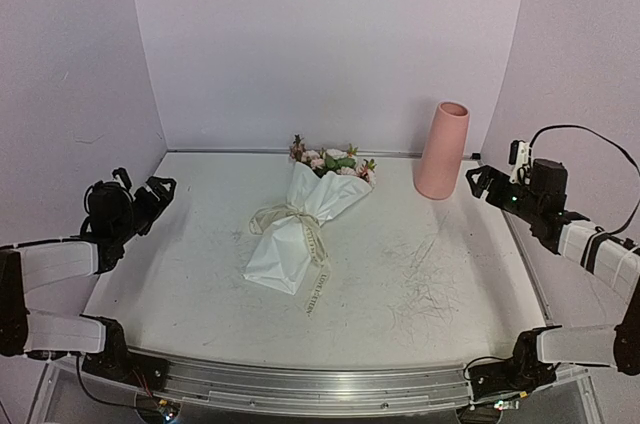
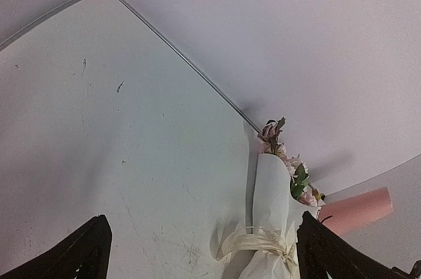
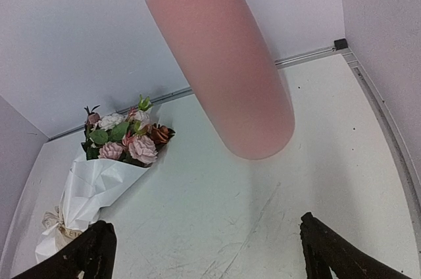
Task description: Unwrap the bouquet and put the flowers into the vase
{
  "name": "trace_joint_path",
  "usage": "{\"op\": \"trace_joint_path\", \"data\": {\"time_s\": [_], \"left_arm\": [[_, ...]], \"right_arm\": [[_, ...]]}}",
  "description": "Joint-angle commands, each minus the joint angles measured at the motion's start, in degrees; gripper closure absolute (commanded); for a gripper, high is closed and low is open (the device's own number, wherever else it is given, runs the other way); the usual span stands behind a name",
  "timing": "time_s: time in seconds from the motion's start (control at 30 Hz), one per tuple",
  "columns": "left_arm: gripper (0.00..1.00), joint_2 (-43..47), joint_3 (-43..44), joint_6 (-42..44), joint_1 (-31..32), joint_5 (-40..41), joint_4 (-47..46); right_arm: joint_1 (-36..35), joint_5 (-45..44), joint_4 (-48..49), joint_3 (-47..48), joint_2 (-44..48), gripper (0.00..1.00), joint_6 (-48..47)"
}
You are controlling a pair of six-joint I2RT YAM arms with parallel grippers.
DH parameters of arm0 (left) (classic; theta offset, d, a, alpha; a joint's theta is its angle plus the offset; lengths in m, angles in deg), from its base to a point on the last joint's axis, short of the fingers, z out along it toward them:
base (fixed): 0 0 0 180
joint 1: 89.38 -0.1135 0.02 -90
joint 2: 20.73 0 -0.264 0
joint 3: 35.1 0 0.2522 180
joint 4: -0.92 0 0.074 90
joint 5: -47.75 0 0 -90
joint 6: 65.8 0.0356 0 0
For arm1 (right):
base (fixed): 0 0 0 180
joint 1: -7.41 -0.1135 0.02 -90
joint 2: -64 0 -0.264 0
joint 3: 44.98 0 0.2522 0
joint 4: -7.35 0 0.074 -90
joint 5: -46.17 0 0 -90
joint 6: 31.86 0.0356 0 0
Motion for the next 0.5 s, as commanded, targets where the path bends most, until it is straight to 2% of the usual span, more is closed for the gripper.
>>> {"op": "trace_joint_path", "data": {"time_s": [0.0,0.03,0.13,0.23,0.47], "left_arm": [[0.00,3.05,0.14,5.82,0.10,-3.20,-0.59],[0.00,4.14,-0.21,7.57,0.10,-3.81,-0.57],[0.00,6.36,-0.89,10.44,0.05,-4.48,-0.58],[0.00,5.39,-0.15,12.39,0.10,-8.48,-0.57],[0.00,-2.12,2.92,11.87,0.15,-12.93,-0.60]], "right_arm": [[-0.11,-3.93,0.11,-0.80,1.43,0.02,3.07],[-0.11,-4.14,0.00,-0.93,1.47,0.02,3.42],[-0.05,2.99,-0.82,-0.19,0.60,0.02,0.46],[-0.84,8.12,-0.40,0.89,-2.10,0.03,1.12],[-12.34,5.27,0.54,3.50,-7.48,0.11,-1.80]]}}
